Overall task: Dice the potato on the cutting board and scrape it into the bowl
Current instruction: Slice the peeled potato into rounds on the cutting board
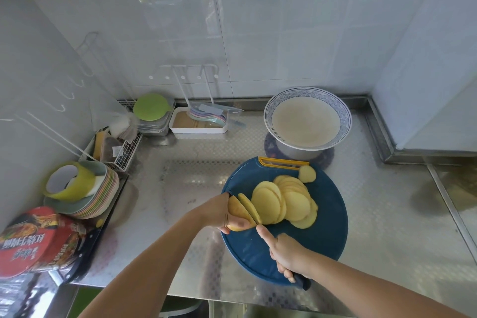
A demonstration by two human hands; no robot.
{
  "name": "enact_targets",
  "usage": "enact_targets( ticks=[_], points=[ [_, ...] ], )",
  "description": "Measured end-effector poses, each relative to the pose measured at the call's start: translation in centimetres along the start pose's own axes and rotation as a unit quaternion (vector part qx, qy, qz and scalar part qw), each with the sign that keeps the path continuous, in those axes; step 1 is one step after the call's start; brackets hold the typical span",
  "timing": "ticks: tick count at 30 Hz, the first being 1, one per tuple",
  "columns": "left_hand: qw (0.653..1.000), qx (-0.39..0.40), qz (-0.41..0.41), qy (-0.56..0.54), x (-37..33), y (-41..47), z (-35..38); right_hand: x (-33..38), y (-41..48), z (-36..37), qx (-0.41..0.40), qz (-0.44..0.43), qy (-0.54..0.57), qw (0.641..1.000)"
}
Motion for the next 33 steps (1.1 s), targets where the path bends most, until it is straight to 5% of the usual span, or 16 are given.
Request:
enact_targets(
  ticks=[15, 33],
  points=[
    [0.978, -0.198, 0.057, 0.022, 1.1, -3.3, 1.4, -0.1, 0.4, 0.2, -0.013, -0.010, -0.005, 1.000],
    [0.988, -0.142, -0.026, -0.051, 1.5, -3.0, 1.3, 1.7, -2.1, -1.9, 0.189, -0.053, 0.128, 0.972]
  ],
)
Point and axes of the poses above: each hand's wrist, its own y-axis towards the middle knuckle, its own z-axis out of the palm, x = y × z, the point moved 10 cm from there along y, towards the middle knuckle, and after that the axes turned 4 degrees about z, right-handed, at the moved point
